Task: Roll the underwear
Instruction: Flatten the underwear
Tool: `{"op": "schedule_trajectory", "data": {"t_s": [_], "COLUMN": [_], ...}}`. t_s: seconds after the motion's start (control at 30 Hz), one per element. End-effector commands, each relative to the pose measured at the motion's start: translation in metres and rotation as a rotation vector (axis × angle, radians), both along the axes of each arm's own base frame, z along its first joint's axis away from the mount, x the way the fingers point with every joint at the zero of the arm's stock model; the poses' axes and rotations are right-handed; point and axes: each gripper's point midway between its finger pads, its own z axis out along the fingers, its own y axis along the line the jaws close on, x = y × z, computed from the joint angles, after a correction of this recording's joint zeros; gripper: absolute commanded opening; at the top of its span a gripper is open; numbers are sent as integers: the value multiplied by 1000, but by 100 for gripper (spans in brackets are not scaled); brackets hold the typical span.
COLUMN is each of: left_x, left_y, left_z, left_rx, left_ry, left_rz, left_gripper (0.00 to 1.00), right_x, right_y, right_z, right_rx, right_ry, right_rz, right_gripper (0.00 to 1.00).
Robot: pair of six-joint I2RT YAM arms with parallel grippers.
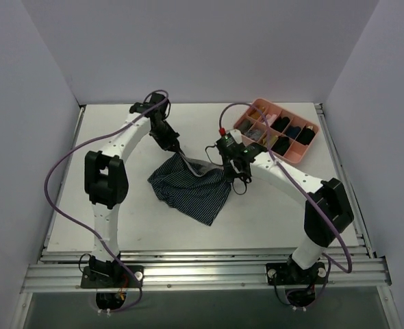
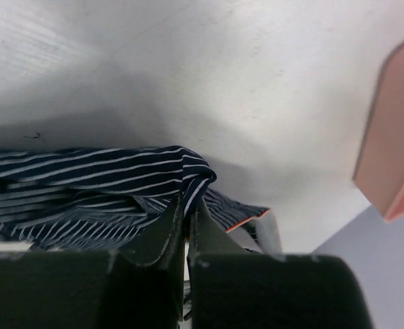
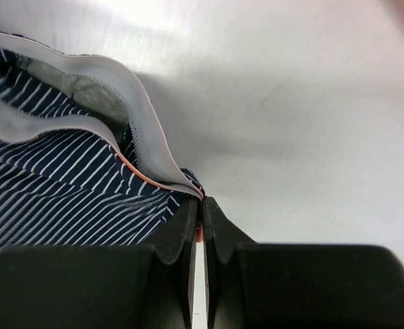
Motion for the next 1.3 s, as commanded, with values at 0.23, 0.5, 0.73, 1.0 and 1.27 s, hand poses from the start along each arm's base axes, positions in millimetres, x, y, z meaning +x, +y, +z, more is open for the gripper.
{"op": "schedule_trajectory", "data": {"t_s": [0.23,0.5,0.73,1.0,1.27], "left_x": [32,-30,-117,-161,-37], "left_y": [-3,12,41,66,70], "left_z": [82,42,-5,-13,85], "left_rx": [-111,-113,-47,-16,-14], "left_ry": [-124,-70,31,97,-64], "left_rz": [-128,-172,-146,-70,-46], "left_gripper": [2,2,3,2,2], "right_x": [89,-5,-108,-102,23], "right_y": [-43,-17,30,18,11], "right_z": [96,34,-19,0,92], "right_rx": [-167,-38,43,-2,29], "right_ry": [-198,-53,85,21,-148], "right_rz": [-106,-7,110,92,1], "right_gripper": [0,0,0,0,0]}}
